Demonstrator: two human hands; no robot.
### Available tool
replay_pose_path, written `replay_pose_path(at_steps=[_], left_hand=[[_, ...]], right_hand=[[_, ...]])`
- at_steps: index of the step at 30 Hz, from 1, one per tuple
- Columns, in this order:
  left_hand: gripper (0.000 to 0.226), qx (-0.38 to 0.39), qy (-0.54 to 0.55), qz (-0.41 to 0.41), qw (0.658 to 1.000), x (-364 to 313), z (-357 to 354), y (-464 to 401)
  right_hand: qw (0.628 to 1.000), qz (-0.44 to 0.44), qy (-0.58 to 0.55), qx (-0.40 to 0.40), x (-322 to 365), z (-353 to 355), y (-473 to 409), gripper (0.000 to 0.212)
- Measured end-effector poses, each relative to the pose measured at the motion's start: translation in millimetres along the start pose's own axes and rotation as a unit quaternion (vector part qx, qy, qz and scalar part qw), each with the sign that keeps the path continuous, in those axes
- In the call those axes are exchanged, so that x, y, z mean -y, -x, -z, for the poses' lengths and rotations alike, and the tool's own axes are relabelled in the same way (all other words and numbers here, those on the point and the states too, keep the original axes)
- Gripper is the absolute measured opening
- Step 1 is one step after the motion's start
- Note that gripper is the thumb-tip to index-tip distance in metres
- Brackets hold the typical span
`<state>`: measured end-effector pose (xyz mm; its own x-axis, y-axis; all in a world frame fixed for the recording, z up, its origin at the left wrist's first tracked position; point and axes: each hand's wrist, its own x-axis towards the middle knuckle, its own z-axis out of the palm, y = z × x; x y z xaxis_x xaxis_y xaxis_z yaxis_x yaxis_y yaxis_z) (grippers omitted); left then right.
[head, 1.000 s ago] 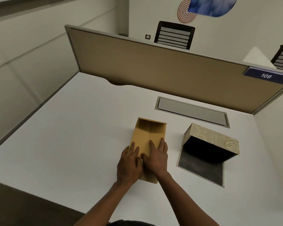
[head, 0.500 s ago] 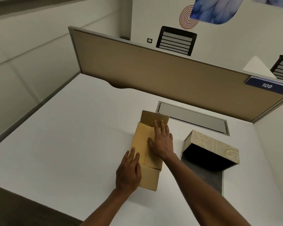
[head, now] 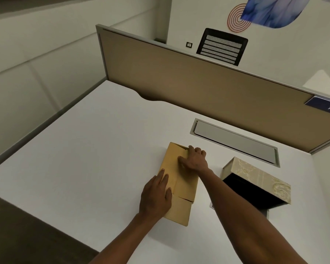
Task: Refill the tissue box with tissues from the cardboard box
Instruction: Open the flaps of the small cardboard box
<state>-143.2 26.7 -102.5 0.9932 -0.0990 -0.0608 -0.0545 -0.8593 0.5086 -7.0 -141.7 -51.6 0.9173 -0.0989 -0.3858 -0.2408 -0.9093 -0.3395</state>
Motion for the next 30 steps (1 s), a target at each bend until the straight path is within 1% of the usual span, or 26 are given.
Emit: replay_pose_path(at_steps=[6,8,11,12,13,15,16,18,21,23,25,27,30], left_hand=[[0.076,0.072,-0.091,-0.001,0.993,-17.8,5.1,-25.3],[0.076,0.079,-0.094,-0.001,0.992,-24.3,5.3,-29.9],[0.069,0.08,-0.087,-0.006,0.993,-30.7,5.4,-34.6],[0.068,0.083,-0.076,-0.006,0.994,-31.3,5.9,-36.0],[0.067,0.086,-0.062,-0.005,0.994,-31.5,6.8,-37.4],[0.067,0.089,-0.042,-0.006,0.995,-30.7,7.0,-39.5],[0.07,0.091,-0.04,-0.007,0.995,-30.8,6.0,-39.8],[0.082,0.1,-0.047,-0.002,0.994,-32.5,2.4,-39.7],[0.105,0.109,-0.064,0.005,0.992,-37.0,-4.3,-42.1],[0.112,0.114,-0.058,0.008,0.992,-38.1,-5.3,-44.8],[0.111,0.117,-0.035,0.008,0.993,-37.6,-1.2,-46.0],[0.104,0.115,0.008,0.01,0.993,-35.5,7.1,-45.1],[0.089,0.093,0.103,0.017,0.99,-32.3,23.9,-42.0]], right_hand=[[0.999,-0.022,0.006,0.024,5.9,8.5,-1.5,0.071],[0.999,-0.034,0.008,0.026,10.2,9.9,-1.2,0.071],[0.998,-0.05,0.014,0.016,15.8,11.2,-1.4,0.07],[0.999,-0.048,0.015,0.014,16.6,13.1,-2.7,0.065],[0.999,-0.042,0.006,0.01,16.4,15.3,-5.1,0.055],[0.999,-0.029,-0.041,-0.003,14.2,21.6,-9.9,0.031],[0.997,-0.028,-0.072,-0.007,12.6,25.4,-11.5,0.027],[0.993,-0.029,-0.113,-0.007,10.0,32.8,-11.3,0.025],[0.994,-0.001,-0.108,0.002,3.2,36.6,-11.4,0.024],[0.992,0.005,-0.129,-0.001,-2.0,36.0,-10.7,0.027],[0.989,-0.008,-0.147,-0.009,-7.2,36.1,-8.8,0.041],[0.988,-0.023,-0.153,-0.024,-13.2,36.1,-7.4,0.054],[0.983,-0.022,-0.176,-0.043,-22.8,36.4,-7.7,0.054]])
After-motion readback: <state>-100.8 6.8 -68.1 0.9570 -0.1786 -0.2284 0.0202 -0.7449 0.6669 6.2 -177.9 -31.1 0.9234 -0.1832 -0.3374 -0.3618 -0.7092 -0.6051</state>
